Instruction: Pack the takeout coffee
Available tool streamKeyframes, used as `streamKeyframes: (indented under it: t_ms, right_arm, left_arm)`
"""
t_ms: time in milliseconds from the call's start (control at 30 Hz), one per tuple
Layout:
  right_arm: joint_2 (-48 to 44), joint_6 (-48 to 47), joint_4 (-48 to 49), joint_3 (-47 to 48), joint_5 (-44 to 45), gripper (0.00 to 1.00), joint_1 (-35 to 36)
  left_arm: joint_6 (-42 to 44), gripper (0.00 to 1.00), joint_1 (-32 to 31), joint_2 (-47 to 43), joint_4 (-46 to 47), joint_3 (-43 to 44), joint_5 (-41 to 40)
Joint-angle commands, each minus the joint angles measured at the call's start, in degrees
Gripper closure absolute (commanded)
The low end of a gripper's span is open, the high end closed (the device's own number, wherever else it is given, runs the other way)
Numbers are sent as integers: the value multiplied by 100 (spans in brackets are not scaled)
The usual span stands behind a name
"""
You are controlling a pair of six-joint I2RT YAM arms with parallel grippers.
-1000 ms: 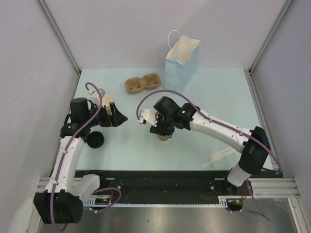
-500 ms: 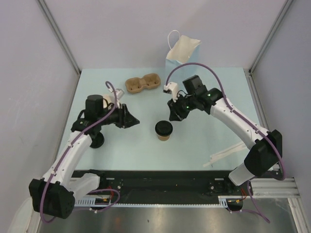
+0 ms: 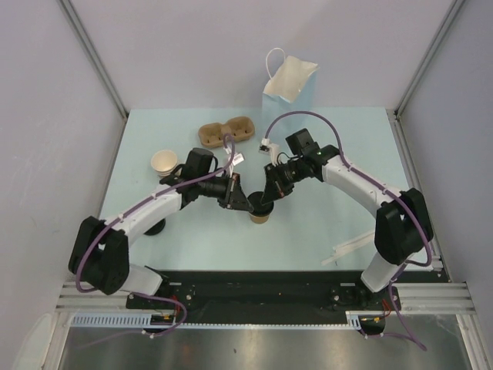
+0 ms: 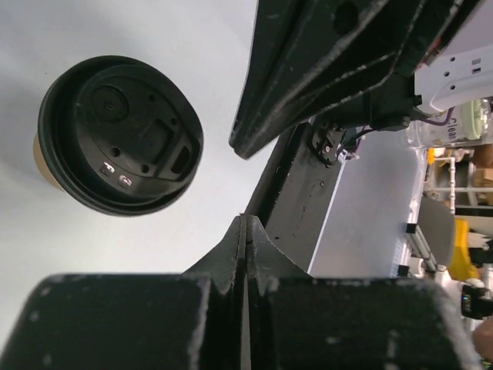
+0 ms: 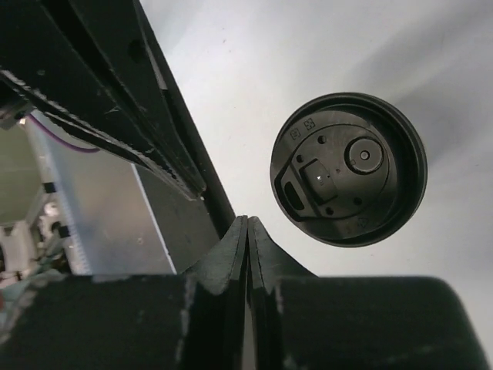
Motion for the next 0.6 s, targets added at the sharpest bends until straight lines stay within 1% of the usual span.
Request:
streamKeyframes:
  t_ms: [0, 233, 567]
  right_arm:
    - [121, 522, 407, -79, -644, 96, -145]
    - [420, 839, 680, -167, -1049, 98, -233]
    - [947, 883, 741, -342, -1304, 98, -241]
  left_arm:
    - [-410, 100, -11, 313, 833, 227, 451]
    - [-656, 100, -29, 849, 1168, 332, 557]
    - [-507, 100, 6, 1350, 1081, 131, 496]
